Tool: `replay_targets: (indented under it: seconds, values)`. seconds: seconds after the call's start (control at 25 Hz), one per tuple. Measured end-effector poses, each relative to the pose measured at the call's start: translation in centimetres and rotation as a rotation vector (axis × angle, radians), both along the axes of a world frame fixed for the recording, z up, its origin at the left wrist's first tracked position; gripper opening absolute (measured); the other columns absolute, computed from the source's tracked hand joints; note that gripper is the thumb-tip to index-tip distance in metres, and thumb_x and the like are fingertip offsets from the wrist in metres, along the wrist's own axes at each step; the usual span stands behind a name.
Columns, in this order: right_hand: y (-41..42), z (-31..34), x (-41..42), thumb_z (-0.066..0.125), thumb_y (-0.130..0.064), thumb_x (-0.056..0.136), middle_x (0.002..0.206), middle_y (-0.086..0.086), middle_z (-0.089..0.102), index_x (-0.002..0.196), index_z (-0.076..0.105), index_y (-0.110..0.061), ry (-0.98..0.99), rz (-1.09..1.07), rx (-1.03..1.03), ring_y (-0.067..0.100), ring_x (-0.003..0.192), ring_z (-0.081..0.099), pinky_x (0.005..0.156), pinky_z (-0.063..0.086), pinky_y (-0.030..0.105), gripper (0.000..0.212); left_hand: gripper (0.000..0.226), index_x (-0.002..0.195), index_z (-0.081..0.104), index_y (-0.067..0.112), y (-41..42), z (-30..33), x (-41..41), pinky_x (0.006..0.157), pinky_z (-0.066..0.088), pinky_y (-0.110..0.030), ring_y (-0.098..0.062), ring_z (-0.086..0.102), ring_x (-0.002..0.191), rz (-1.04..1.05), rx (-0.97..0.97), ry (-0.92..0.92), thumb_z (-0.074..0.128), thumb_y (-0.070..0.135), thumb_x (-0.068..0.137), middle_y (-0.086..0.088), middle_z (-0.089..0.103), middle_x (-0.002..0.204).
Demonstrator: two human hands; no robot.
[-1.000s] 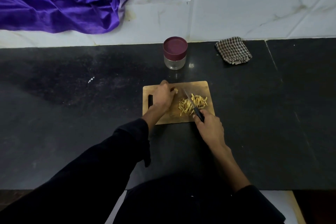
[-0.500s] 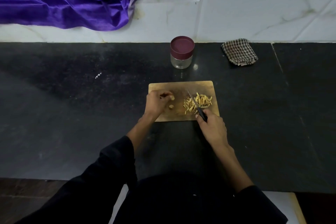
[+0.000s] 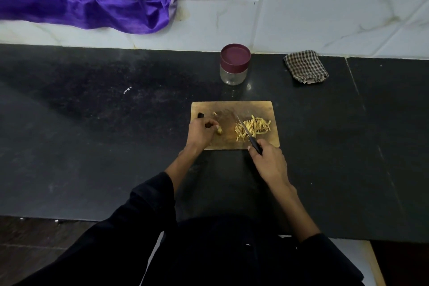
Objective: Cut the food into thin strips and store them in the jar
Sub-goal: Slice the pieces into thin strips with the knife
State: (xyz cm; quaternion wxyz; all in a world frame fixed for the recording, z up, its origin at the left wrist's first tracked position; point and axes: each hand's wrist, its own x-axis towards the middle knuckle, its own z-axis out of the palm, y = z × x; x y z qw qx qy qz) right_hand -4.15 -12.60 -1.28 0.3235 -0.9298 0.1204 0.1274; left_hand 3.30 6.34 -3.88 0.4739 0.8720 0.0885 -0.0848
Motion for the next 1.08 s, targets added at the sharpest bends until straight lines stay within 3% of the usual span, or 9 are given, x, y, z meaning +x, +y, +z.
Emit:
replay_targets:
  seconds: [0.16,0.48,0.64,0.76,0.96,1.08]
  values:
    - [-0.1,-0.1,-0.1,0.055,-0.037,0.099,0.087,0.002,0.063,0.109,0.060,-0.020,0.002,-0.006,-0.001,0.026,0.085,0.065,0.077,0.055,0.046,0.020,0.010,0.093,0.072,0.011,-0.5,-0.1,-0.5,0.078,0.055,-0.033,-0.013,0.061,0.081,0.069,-0.022,0.021,0.063,0.012,0.089,0.001,0.066,0.093]
    - [-0.3,-0.2,-0.2,0.055,-0.034,0.099,0.086,0.002,0.064,0.110,0.060,-0.019,-0.016,-0.008,0.016,0.025,0.085,0.065,0.076,0.054,0.044,0.020,0.015,0.102,0.070,0.008,-1.0,0.5,-1.3,0.077,0.050,-0.026,-0.014,0.061,0.085,0.015,0.034,-0.050,0.058,0.012,0.092,0.001,0.066,0.096]
    - [-0.1,-0.3,-0.1,0.055,-0.036,0.099,0.085,0.002,0.064,0.106,0.060,-0.021,-0.010,-0.002,0.014,0.026,0.083,0.065,0.077,0.055,0.048,0.017,0.028,0.114,0.066,0.008,-1.1,-0.1,-1.6,0.080,0.047,-0.015,-0.007,0.060,0.089,-0.058,0.102,-0.111,0.066,0.015,0.087,0.000,0.065,0.105]
    - [0.1,-0.2,-0.1,0.055,-0.036,0.098,0.087,0.003,0.065,0.105,0.059,-0.021,-0.006,0.008,0.005,0.027,0.085,0.065,0.078,0.055,0.047,0.018,0.029,0.111,0.068,0.009,-1.3,-0.8,-1.5,0.080,0.041,-0.010,-0.008,0.059,0.091,-0.080,0.212,-0.160,0.071,0.013,0.083,-0.003,0.062,0.108]
    - [1.2,-0.1,-0.2,0.050,-0.037,0.100,0.097,0.006,0.067,0.115,0.058,-0.018,0.004,0.060,-0.015,0.027,0.091,0.065,0.082,0.054,0.049,0.024,0.026,0.107,0.069,0.008,-0.8,-0.6,-0.9,0.092,0.046,-0.020,-0.015,0.060,0.101,-0.179,0.213,-0.145,0.069,0.004,0.082,-0.006,0.061,0.115]
    - [2.9,-0.3,-0.8,0.043,-0.033,0.104,0.105,0.010,0.066,0.125,0.053,-0.014,0.056,0.111,0.032,0.029,0.097,0.065,0.084,0.052,0.047,0.030,0.032,0.109,0.068,0.008,-0.5,-0.2,-0.4,0.088,0.047,-0.020,-0.014,0.061,0.098,-0.216,0.207,-0.098,0.073,0.005,0.078,-0.006,0.064,0.110]
